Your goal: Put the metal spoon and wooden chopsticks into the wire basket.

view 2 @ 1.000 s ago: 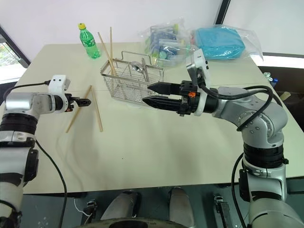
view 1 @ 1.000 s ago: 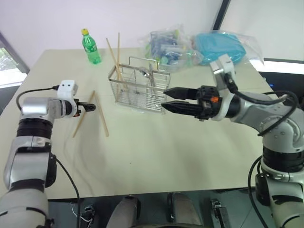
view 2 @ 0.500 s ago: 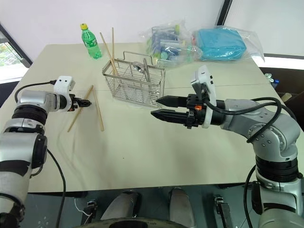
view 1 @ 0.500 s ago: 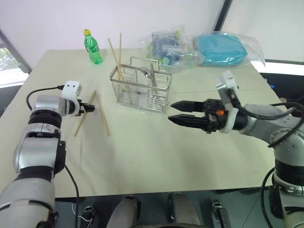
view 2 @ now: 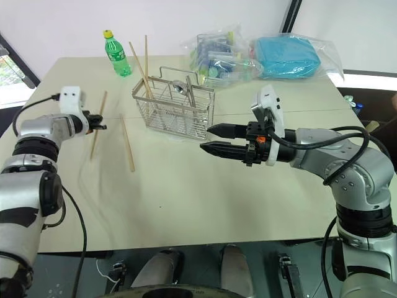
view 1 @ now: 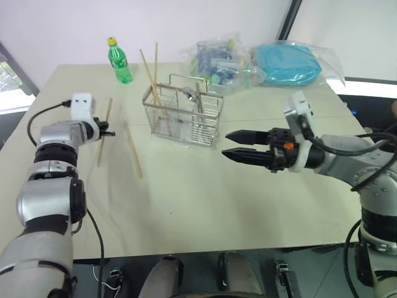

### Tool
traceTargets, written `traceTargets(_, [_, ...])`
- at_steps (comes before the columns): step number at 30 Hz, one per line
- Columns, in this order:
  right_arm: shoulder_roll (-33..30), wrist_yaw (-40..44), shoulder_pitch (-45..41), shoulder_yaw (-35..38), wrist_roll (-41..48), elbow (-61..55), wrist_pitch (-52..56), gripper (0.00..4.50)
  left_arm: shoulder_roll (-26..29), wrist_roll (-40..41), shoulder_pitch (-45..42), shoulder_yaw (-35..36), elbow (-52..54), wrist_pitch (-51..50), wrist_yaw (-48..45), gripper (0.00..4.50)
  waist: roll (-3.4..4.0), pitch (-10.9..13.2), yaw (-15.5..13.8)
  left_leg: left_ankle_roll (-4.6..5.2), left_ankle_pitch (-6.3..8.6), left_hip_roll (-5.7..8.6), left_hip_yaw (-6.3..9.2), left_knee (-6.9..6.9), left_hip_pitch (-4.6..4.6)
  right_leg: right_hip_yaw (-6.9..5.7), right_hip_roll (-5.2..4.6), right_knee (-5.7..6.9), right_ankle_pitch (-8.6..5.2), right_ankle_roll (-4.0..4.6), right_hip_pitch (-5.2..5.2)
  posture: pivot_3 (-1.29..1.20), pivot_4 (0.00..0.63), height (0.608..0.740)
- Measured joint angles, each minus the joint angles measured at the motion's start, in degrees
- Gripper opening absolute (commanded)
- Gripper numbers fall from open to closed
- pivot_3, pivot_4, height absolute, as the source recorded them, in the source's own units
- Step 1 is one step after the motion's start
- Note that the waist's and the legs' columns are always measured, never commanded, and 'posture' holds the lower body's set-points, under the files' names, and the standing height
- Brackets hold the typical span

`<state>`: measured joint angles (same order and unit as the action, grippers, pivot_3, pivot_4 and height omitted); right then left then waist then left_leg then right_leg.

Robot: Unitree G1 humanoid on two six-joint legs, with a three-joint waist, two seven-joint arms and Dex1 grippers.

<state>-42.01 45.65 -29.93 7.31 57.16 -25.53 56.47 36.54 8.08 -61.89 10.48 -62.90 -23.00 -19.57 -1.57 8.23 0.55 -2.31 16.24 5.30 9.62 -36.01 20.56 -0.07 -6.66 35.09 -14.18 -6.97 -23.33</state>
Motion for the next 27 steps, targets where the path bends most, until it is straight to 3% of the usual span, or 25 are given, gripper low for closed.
traceTargets(4, [0.3, -1.6, -0.1, 0.4, 0.4, 0.6, 0.1, 2.58, -0.9, 6.1, -1.7, 9.8, 7.4, 11.0, 5.7, 0.04, -0.08, 0.0, -0.1, -0.33, -0.18, 0.01, -0.02, -0.02, 0.07, 0.00, -0.06, -0.02, 0.02, -0.02, -0.01, 0.00, 0.150, 0.725])
traceTargets(10, [1.8, -4.7, -1.9, 1.1, 2.5, 1.2, 0.5, 2.58, -7.9, 17.3, -10.6, 17.6, 18.3, 12.3, 7.1, 0.04, -0.11, 0.0, -1.5, -0.30, -0.17, 0.10, 0.00, -0.17, 0.12, -0.03, -0.10, -0.03, 0.09, -0.16, 0.12, 0.00, 0.150, 0.725])
traceTargets(20, [2.7, -9.6, -1.7, 2.6, 4.7, 2.1, 0.6, 2.58, -20.6, 19.0, -7.3, 11.8, 23.1, 10.2, 2.2, 0.04, -0.11, 0.0, -0.8, -0.29, -0.17, 0.08, -0.05, -0.12, 0.05, -0.02, -0.03, -0.02, 0.11, -0.18, 0.10, 0.00, 0.150, 0.725])
traceTargets(27, [2.8, -13.4, 0.7, 4.2, 6.7, 1.3, 0.6, 2.58, -23.5, 15.8, -4.0, 8.1, 22.6, 15.1, -0.3, 0.04, -0.10, 0.0, -1.2, -0.29, -0.17, 0.08, -0.08, -0.13, 0.02, -0.02, -0.04, -0.03, 0.11, -0.17, 0.15, 0.00, 0.150, 0.725])
